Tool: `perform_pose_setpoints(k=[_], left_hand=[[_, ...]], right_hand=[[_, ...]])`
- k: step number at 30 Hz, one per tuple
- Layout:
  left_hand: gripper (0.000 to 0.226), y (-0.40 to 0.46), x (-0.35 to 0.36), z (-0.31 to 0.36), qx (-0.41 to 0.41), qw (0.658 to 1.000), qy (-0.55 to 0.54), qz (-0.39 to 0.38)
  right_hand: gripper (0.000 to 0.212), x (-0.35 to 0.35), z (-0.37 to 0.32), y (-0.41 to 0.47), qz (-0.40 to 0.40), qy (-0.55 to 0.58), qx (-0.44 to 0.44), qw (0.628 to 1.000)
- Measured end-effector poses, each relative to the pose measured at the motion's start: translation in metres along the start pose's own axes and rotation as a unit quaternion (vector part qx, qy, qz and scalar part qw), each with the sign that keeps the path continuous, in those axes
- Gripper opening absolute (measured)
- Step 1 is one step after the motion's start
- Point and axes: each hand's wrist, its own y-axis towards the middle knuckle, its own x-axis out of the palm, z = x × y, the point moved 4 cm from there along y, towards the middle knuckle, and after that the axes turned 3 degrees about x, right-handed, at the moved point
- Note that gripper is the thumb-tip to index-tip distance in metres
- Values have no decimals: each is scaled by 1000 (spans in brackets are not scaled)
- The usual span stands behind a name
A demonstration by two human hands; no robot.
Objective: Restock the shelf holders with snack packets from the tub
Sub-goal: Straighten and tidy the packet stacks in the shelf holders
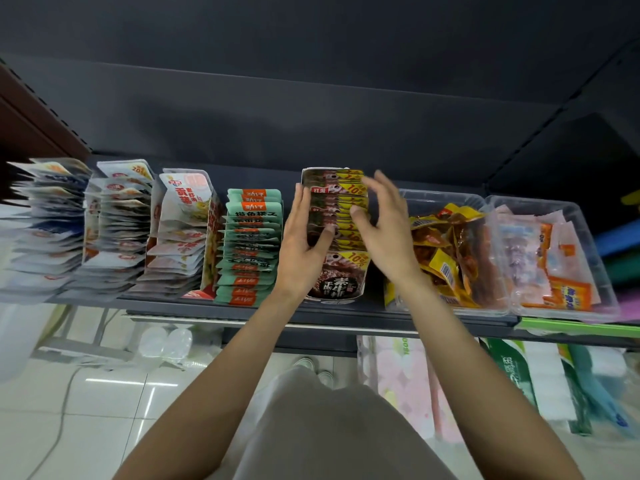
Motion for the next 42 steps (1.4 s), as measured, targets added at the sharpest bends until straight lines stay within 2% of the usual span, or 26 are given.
perform_pose_setpoints(k=[3, 6, 8, 11, 15, 18, 23, 28, 29, 31, 33, 34, 36, 37, 39, 42], left_hand=[[72, 1, 0, -1, -14, 999, 31, -3], [77, 4, 1, -2, -15, 996, 85, -16], [76, 9, 0, 0, -15, 993, 119, -22], [74, 21, 0, 2, -32, 991, 129, -33], [79, 25, 2, 1, -44, 989, 130, -55], [79, 24, 3, -1, -31, 989, 133, -54], [81, 23, 3, -2, -17, 989, 143, -42], [80, 24, 4, -4, -18, 992, 119, -37], [78, 25, 3, -3, -14, 993, 112, -27], [73, 27, 0, -3, -8, 995, 95, -2], [69, 28, -3, -4, -9, 998, 55, 8], [67, 29, -3, -5, -16, 1000, 22, 2], [66, 31, 0, -7, -42, 997, -51, -29], [67, 33, 2, -7, -55, 994, -81, -46], [71, 35, 5, -6, -80, 986, -128, -72], [68, 33, 4, -5, -104, 970, -206, -81]], right_hand=[[52, -13, -8, 25, -30, -93, -102, 990], [44, -11, -14, 51, -104, -198, -185, 957], [36, -8, -20, 62, -109, -249, -235, 933], [30, 1, -24, 75, -123, -313, -269, 903], [38, 8, -25, 84, -167, -376, -292, 863], [29, 13, -23, 84, -182, -346, -292, 873], [26, 12, -19, 85, -155, -284, -263, 909], [27, 5, -25, 82, -199, -268, -242, 911], [32, 0, -24, 80, -184, -239, -231, 925], [37, -17, -16, 76, -102, -144, -195, 965], [40, -28, 1, 62, -20, -23, -111, 993], [44, -26, 10, 52, -8, 45, -49, 998], [56, -4, 19, 29, -50, 144, 57, 987], [62, 9, 17, 20, -87, 165, 81, 979], [68, 27, 12, 8, -143, 205, 93, 964], [78, 29, 11, 9, -174, 219, 95, 955]])
